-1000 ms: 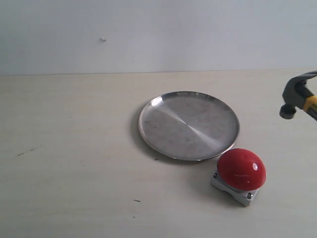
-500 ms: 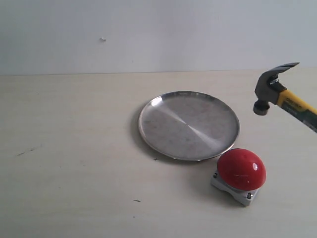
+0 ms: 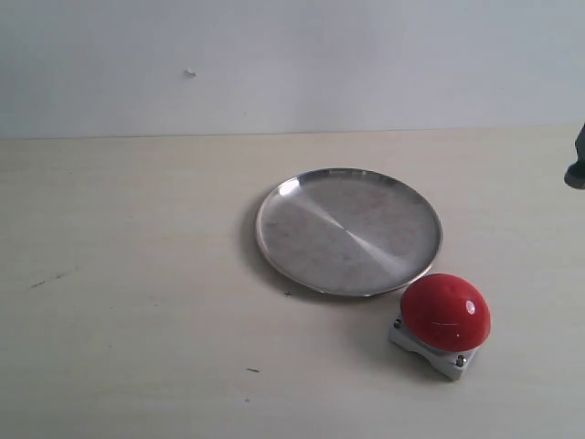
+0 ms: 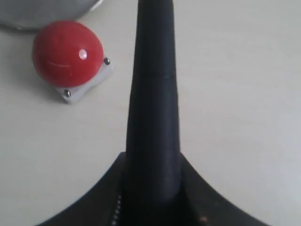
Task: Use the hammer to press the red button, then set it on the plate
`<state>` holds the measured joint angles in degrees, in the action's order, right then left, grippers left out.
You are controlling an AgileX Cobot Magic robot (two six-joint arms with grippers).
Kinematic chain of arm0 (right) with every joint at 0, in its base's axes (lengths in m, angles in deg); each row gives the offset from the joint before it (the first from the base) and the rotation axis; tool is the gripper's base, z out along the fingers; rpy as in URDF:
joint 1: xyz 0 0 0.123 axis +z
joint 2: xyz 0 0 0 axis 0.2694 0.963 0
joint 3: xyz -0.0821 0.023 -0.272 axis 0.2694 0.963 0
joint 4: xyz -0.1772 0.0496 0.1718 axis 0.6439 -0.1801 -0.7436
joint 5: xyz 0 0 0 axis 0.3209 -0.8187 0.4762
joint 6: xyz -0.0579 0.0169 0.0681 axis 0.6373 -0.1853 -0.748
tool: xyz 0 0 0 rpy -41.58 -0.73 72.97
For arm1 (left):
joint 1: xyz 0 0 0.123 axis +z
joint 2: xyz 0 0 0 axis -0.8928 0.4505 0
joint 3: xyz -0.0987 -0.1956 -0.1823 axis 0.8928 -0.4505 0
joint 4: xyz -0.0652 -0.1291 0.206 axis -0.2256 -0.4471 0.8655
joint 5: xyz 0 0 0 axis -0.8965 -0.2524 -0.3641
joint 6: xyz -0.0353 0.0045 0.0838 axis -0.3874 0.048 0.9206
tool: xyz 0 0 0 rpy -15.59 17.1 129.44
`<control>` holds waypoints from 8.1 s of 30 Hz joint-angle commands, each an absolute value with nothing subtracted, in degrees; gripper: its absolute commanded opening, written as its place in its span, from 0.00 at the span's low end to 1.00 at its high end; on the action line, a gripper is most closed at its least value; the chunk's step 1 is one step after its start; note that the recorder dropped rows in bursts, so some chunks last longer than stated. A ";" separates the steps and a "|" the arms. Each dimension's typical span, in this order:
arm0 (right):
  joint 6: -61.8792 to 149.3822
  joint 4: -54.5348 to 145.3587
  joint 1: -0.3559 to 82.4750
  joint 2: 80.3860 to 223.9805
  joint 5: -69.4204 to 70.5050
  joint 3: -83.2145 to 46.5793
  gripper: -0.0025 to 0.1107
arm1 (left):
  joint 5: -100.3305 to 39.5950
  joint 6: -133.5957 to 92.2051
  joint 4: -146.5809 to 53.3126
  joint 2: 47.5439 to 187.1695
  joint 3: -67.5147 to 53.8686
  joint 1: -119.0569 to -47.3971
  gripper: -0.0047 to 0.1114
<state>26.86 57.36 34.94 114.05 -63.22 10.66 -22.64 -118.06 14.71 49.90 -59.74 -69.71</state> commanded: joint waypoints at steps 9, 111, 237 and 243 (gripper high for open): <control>41.90 53.32 34.94 113.15 -55.64 13.37 0.02 | -22.70 -117.66 14.49 49.57 -59.90 -69.65 0.04; 47.86 16.48 34.94 154.65 -12.53 -2.93 0.02 | -22.70 -117.66 14.49 49.57 -59.90 -69.65 0.04; -32.02 80.40 38.28 202.05 20.48 -13.85 0.22 | -22.70 -117.44 14.49 49.57 -59.90 -69.65 0.04; -32.02 81.47 38.28 202.05 20.18 -13.85 0.33 | -22.70 -117.44 14.49 49.57 -59.90 -69.65 0.04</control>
<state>-32.89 79.95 38.45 202.51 18.30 -13.26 -22.64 -117.71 14.71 49.90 -59.74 -69.61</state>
